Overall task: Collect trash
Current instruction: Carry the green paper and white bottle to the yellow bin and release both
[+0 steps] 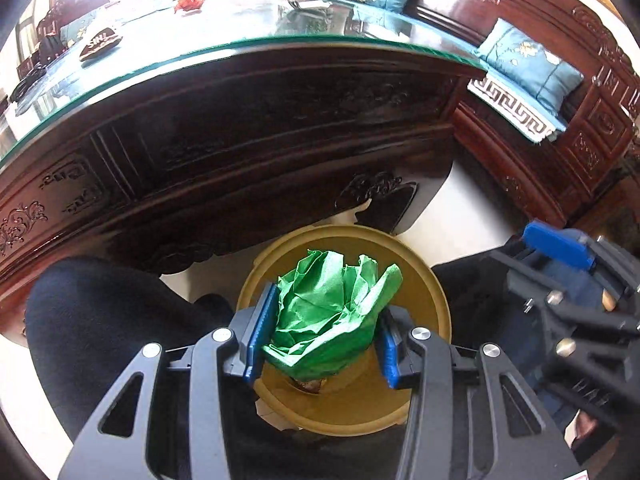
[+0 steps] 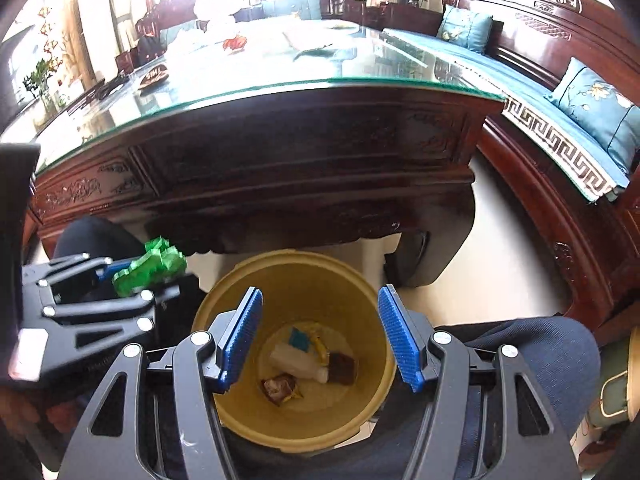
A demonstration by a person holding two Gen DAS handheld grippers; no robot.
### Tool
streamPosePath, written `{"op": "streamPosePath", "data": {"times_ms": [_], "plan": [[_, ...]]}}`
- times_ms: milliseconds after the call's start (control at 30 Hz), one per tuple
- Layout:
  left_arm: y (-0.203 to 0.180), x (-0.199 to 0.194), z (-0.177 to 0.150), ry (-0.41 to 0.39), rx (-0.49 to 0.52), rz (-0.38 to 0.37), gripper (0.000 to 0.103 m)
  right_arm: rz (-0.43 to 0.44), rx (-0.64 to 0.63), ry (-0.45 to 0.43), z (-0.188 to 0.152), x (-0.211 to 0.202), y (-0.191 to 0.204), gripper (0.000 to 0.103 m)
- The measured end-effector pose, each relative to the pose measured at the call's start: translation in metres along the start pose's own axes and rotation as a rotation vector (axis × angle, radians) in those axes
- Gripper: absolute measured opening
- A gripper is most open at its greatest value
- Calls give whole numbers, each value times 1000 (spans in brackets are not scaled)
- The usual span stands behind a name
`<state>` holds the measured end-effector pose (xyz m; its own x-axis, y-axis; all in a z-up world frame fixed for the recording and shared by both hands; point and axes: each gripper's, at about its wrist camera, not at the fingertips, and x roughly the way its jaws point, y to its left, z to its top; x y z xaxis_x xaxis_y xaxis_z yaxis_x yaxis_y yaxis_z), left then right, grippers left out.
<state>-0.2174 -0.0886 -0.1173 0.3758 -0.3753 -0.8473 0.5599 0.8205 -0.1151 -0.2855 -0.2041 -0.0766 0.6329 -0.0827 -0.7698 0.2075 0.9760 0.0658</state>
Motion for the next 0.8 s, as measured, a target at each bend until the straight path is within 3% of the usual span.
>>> {"op": "streamPosePath", "data": {"times_ms": [333, 800], "plan": [[-25, 18, -2, 61, 60, -23, 45, 11, 13, -20, 9, -1, -9, 60], [-39, 33, -9, 123, 104, -46, 58, 17, 54, -30, 13, 3, -20, 63]]}}
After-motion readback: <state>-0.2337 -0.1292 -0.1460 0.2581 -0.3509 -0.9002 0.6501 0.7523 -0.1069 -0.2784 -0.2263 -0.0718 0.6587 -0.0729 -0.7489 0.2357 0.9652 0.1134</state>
